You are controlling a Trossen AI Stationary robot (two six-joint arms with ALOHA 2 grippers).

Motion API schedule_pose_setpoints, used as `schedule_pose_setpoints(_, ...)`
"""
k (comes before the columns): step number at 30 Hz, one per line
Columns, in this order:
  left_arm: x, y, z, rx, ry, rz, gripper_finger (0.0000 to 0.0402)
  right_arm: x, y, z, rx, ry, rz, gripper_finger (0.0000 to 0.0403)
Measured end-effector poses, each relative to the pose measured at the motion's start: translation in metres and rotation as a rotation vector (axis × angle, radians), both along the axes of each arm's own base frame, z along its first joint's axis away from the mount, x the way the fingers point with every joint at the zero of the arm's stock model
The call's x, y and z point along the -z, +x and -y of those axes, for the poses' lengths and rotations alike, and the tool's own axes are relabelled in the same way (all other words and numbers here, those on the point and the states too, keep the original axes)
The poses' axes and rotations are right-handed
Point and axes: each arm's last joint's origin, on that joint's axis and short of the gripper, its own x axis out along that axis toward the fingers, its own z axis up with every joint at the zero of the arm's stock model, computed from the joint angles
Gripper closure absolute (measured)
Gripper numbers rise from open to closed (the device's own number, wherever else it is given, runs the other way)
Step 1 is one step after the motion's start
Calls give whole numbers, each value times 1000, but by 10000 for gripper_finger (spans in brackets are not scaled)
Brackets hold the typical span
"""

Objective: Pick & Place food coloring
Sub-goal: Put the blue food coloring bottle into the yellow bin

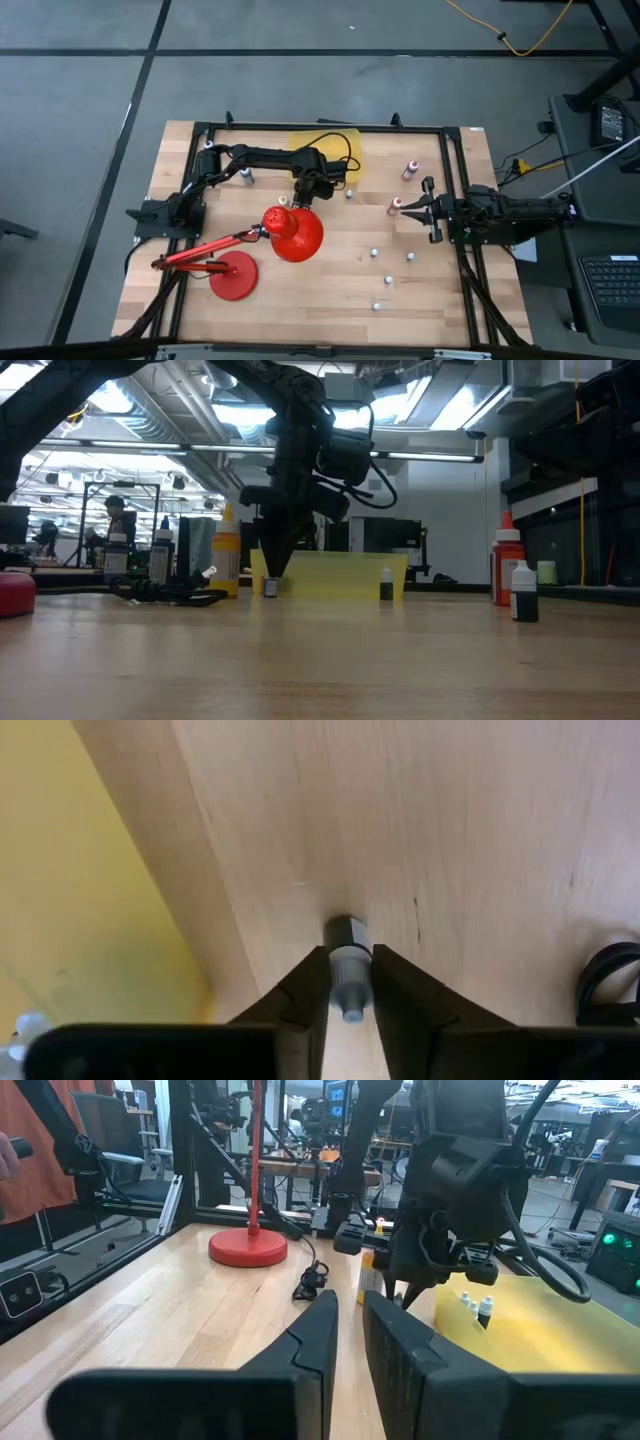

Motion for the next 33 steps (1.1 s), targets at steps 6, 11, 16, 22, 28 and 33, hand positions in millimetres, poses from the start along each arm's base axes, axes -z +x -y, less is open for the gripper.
schedule_pose_setpoints(6,0,0,0,-13,0,-3,348,0,0,0,0,0,0,347)
schedule_pose_setpoints(11,0,0,0,-13,-1,-4,339,0,0,0,0,0,-1,347)
schedule_pose_setpoints(16,0,0,0,-12,5,-5,344,0,0,0,0,0,0,347)
schedule_pose_setpoints(22,-11,2,-4,-28,23,24,344,0,0,0,0,0,0,347)
schedule_pose_setpoints(28,-28,6,-7,-61,12,43,344,0,0,0,0,0,0,347)
schedule_pose_setpoints(33,-46,9,-11,-70,2,75,344,0,0,0,0,0,0,347)
